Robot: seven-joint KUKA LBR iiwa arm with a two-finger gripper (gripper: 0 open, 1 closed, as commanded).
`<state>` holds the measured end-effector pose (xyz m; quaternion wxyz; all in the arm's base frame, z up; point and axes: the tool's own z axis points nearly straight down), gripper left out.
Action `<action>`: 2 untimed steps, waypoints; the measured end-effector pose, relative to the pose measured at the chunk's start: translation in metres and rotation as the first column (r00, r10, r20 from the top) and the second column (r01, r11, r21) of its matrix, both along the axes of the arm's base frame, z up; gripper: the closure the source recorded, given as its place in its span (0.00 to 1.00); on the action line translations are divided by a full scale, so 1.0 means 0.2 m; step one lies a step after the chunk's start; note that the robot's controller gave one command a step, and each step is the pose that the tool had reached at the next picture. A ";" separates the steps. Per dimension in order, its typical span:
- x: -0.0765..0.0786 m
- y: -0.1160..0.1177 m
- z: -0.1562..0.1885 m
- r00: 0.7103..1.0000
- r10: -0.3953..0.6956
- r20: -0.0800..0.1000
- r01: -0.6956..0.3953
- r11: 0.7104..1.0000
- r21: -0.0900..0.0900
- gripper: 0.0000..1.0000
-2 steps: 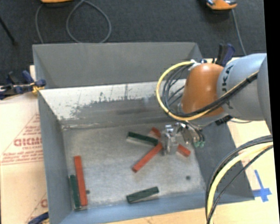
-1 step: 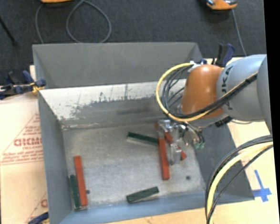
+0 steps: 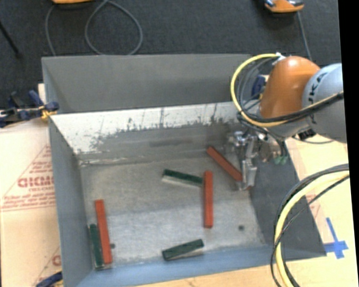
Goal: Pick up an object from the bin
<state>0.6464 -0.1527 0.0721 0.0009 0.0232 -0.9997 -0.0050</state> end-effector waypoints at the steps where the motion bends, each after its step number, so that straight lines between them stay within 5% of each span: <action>1: -0.07 0.53 0.01 1.000 -0.001 0.007 0.001 1.000 -0.007 0.00; 2: -0.06 0.50 0.01 1.000 -0.006 0.009 0.006 1.000 -0.010 1.00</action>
Offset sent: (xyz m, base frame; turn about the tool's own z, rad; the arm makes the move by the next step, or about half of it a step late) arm -0.0147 0.1007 -0.0007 0.0080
